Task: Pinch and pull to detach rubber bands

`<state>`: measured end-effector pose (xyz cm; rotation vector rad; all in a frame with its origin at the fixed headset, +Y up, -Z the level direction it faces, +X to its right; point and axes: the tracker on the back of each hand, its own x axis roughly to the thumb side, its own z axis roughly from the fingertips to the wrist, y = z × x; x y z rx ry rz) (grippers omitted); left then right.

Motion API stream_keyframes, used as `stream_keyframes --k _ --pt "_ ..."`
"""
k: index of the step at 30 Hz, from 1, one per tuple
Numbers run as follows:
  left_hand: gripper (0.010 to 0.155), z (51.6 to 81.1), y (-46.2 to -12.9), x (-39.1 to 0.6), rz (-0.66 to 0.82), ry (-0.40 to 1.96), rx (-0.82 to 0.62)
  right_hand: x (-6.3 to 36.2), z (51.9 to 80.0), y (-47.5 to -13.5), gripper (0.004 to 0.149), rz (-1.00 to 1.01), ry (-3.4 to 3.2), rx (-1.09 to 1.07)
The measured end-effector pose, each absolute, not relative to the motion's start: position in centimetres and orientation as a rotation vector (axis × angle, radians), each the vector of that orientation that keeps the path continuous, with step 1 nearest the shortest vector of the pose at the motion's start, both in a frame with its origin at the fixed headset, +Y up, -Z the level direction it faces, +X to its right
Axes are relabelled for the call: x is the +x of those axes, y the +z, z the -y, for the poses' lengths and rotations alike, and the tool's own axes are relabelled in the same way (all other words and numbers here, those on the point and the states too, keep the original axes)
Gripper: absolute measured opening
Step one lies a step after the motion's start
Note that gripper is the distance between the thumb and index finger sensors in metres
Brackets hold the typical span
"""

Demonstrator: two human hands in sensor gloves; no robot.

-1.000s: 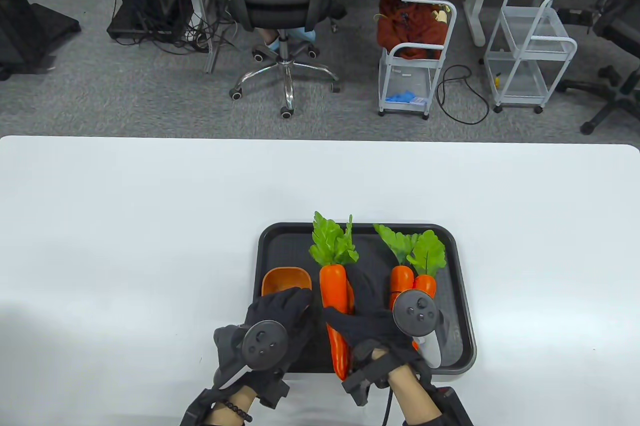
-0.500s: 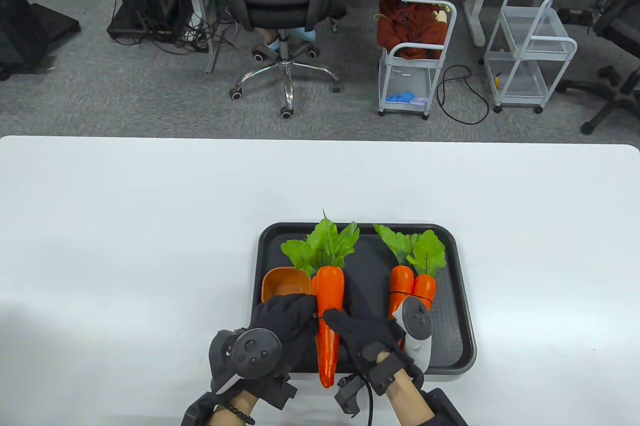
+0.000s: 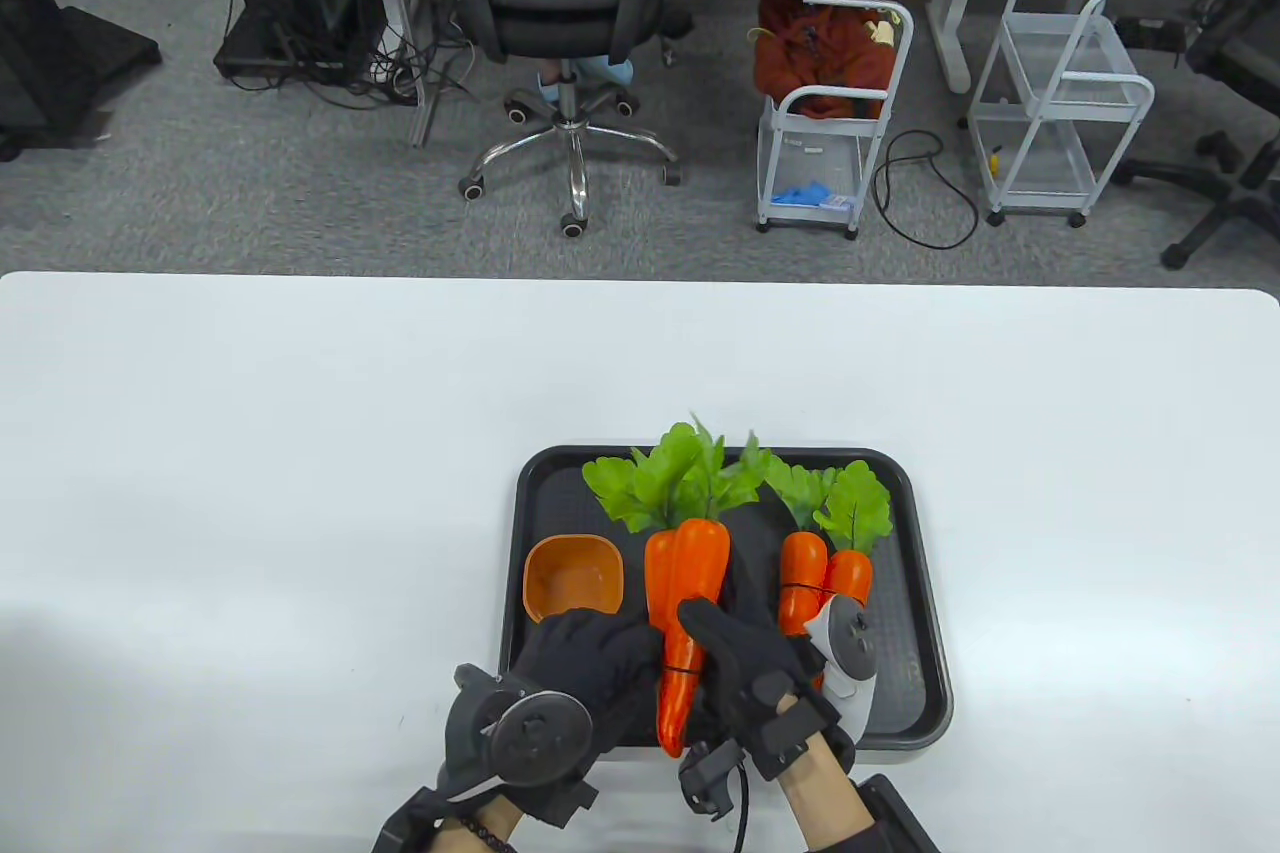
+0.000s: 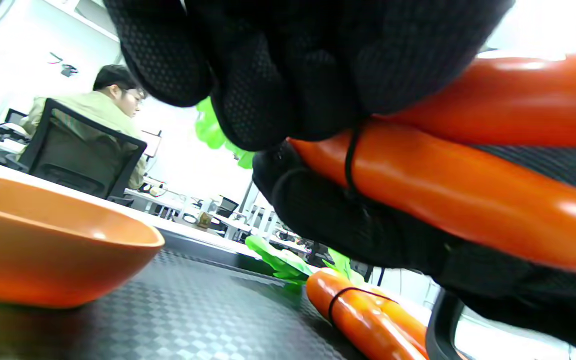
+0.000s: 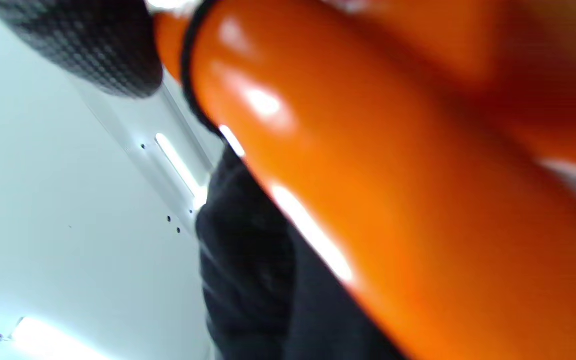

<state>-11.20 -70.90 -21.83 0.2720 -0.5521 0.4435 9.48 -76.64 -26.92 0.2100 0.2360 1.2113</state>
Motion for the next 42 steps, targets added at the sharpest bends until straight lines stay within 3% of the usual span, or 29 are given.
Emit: stream_keyframes --k 28,42 --pt "0.038 70.2 -20.8 -10.5 0.664 0.299 0.243 11.6 76.2 -27.4 0.089 -0.077 1.205 0.192" --pt "0.038 66.9 -24.3 -13.1 0.533 0.174 0.242 11.7 76.1 -27.5 0.088 -0.084 1.226 0.206"
